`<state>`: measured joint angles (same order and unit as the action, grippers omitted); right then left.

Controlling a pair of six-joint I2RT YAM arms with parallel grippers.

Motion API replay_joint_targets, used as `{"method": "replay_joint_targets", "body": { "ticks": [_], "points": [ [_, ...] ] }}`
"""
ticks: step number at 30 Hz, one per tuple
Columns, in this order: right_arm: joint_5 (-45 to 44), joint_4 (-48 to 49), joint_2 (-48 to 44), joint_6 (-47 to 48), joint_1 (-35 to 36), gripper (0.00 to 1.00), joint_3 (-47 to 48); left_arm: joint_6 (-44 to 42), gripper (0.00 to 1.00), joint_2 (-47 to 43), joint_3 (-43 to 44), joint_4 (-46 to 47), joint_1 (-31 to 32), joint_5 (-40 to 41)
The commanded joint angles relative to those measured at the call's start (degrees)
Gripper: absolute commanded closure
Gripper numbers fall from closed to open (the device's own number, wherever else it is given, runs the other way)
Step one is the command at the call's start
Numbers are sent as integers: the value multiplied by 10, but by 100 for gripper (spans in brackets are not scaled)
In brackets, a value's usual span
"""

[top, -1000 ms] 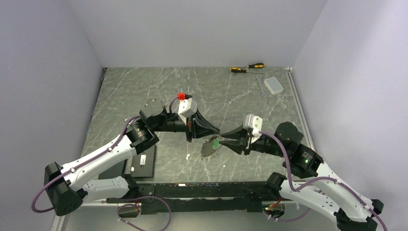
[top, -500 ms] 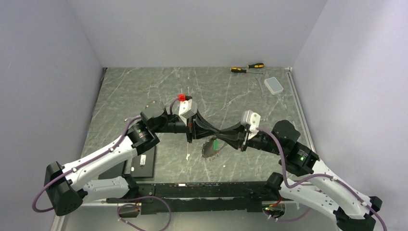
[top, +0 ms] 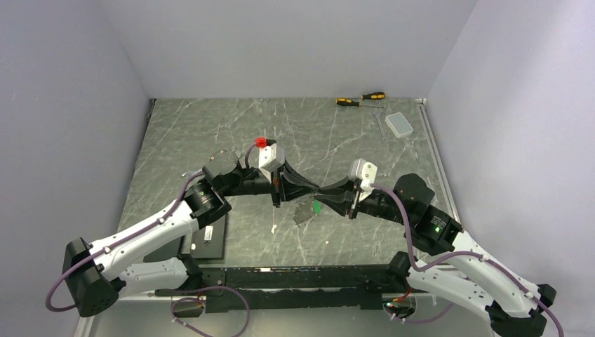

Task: Put the keys on the keyring

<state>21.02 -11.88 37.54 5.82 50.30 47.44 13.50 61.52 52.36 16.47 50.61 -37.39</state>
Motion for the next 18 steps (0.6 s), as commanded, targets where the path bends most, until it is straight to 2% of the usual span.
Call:
{"method": "replay_joint_targets", "body": {
  "ticks": [1, 12, 17, 18],
  "points": [
    [-19, 23, -10, -3, 1, 75, 3, 19, 100, -21, -3, 56, 1, 28],
    [-35, 52, -12, -9, 1, 78, -1, 31, 100, -22, -8, 74, 2, 55],
    [-54, 51, -16, -7, 1, 58, 1, 29, 100, -24, -11, 72, 2, 60],
    [-59, 53, -19, -7, 1, 56, 0, 28, 100, -25, -11, 72, 1, 62]
  ]
}}
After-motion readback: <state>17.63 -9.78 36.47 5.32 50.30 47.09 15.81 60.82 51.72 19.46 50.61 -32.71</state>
